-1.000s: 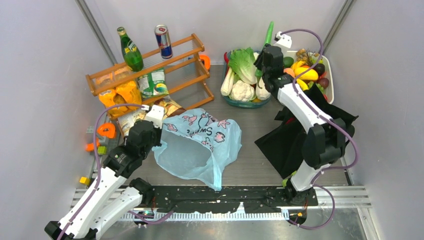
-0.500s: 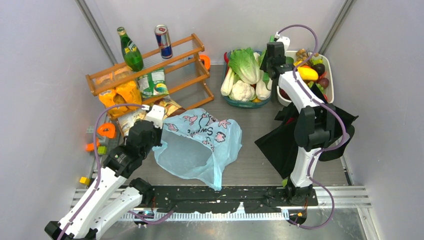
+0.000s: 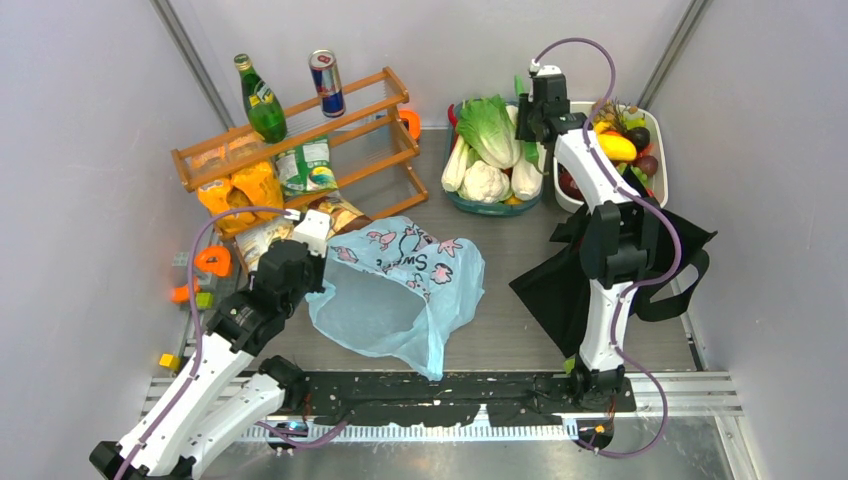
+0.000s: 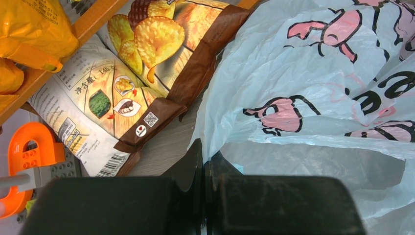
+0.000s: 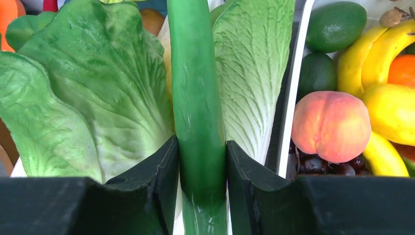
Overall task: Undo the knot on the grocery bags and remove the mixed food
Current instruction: Place the fake vegetable in the bin.
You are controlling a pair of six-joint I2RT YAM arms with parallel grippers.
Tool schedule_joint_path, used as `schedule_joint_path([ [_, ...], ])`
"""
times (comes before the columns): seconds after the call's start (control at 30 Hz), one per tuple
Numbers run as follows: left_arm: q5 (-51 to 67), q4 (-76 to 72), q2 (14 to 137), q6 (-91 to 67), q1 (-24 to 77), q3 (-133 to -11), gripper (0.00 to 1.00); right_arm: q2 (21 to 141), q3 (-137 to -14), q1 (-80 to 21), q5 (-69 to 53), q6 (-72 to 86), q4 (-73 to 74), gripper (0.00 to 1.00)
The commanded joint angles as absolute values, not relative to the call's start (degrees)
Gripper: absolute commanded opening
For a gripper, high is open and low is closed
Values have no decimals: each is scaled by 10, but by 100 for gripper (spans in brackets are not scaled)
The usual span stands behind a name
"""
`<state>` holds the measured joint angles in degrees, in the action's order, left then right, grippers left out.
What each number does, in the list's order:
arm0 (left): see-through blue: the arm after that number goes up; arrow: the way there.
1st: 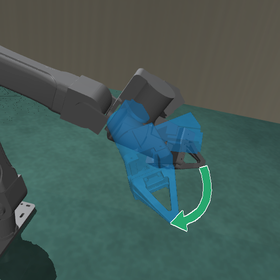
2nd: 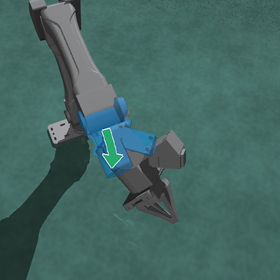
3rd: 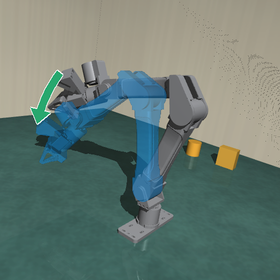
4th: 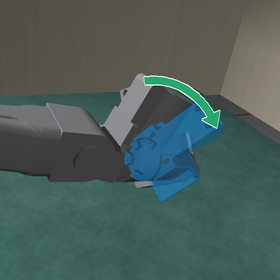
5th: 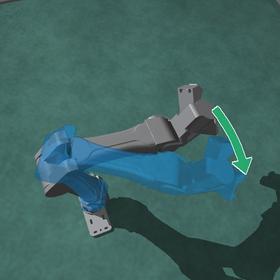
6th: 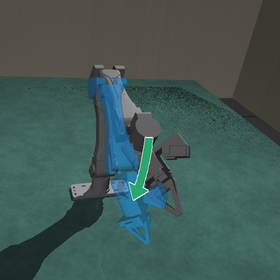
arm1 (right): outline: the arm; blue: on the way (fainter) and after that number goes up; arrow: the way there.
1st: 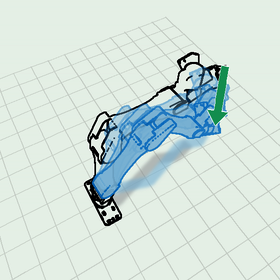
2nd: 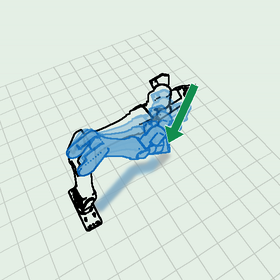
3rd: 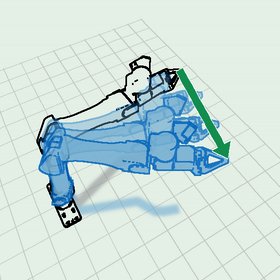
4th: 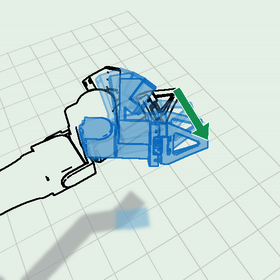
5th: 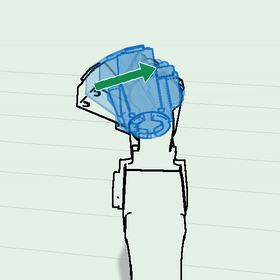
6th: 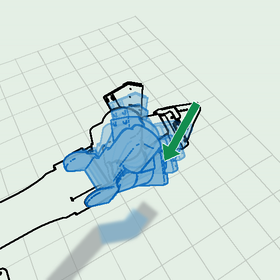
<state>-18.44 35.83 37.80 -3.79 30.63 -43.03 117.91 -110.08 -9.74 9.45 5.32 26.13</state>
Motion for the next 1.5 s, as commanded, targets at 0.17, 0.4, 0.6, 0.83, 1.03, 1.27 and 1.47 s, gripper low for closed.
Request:
schedule_joint_path([
  [0.17, -176, 332, 378, -34, 304, -430, 0, 1183, -1150, -100, 71, -15, 279, 54],
  [0.4, -173, 333, 377, -35, 304, -431, 0, 1181, -1155, -99, 66, -32, 281, 70],
  [0.6, -172, 332, 376, -35, 304, -431, 0, 1156, -1135, -99, 49, -26, 267, 77],
  [0.83, -156, 329, 368, -35, 304, -430, 0, 1080, -1077, -100, 23, -20, 219, 78],
  [1.03, -132, 320, 356, -35, 304, -426, 0, 996, -997, -116, 40, -29, 178, 79],
  [1.27, -96, 317, 357, -38, 304, -427, 0, 881, -888, -179, 46, -37, 145, 79],
  [1.47, -50, 315, 365, -45, 303, -436, 0, 781, -780, -340, 65, -78, 98, 77],
])
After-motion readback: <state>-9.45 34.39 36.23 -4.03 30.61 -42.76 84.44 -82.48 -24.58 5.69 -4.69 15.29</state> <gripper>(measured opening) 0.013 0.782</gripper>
